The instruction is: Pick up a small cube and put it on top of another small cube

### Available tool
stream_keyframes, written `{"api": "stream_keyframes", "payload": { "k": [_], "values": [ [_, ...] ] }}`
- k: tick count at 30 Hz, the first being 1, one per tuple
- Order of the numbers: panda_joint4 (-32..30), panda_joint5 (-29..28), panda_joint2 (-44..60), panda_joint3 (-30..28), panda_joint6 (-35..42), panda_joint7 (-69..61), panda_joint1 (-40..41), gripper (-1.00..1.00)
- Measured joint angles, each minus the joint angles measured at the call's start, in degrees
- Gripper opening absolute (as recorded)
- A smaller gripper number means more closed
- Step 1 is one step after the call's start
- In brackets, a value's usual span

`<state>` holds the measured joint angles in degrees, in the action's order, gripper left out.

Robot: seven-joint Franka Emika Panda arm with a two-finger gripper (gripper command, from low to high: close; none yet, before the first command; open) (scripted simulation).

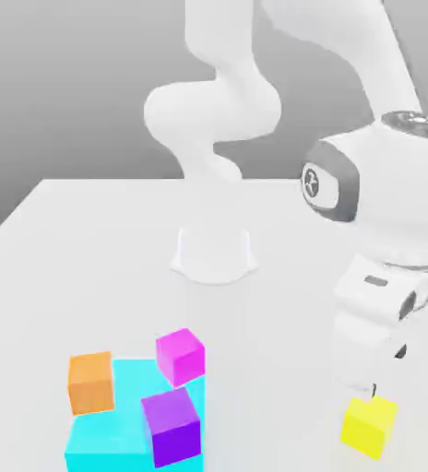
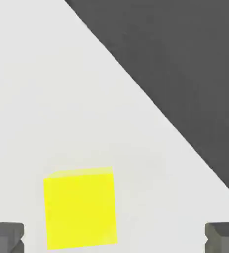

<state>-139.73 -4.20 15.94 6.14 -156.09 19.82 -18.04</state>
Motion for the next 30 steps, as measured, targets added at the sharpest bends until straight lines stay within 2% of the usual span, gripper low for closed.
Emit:
{"api": "stream_keyframes", "payload": {
  "k": [3, 4, 11, 16, 20, 24, 30],
  "values": [
    [0.99, -1.53, 6.23, -1.16, -4.73, 0.82, -1.10, 0.00],
    [1.34, -1.77, 8.10, -1.67, -6.21, 0.99, -1.56, -1.00],
    [1.40, -1.95, 8.47, -1.71, -6.45, 1.12, -1.58, -1.00],
    [-0.40, 0.15, -0.45, -0.26, 0.63, -0.63, -0.23, -1.00],
    [-3.37, -0.01, -8.82, -3.46, 5.73, -3.94, 3.42, -1.00],
    [-6.57, 0.02, -17.07, -6.52, 10.57, -7.87, 10.42, -1.00],
    [-11.44, 1.07, -28.82, -11.65, 17.60, -14.64, 15.38, -1.00]
  ]
}}
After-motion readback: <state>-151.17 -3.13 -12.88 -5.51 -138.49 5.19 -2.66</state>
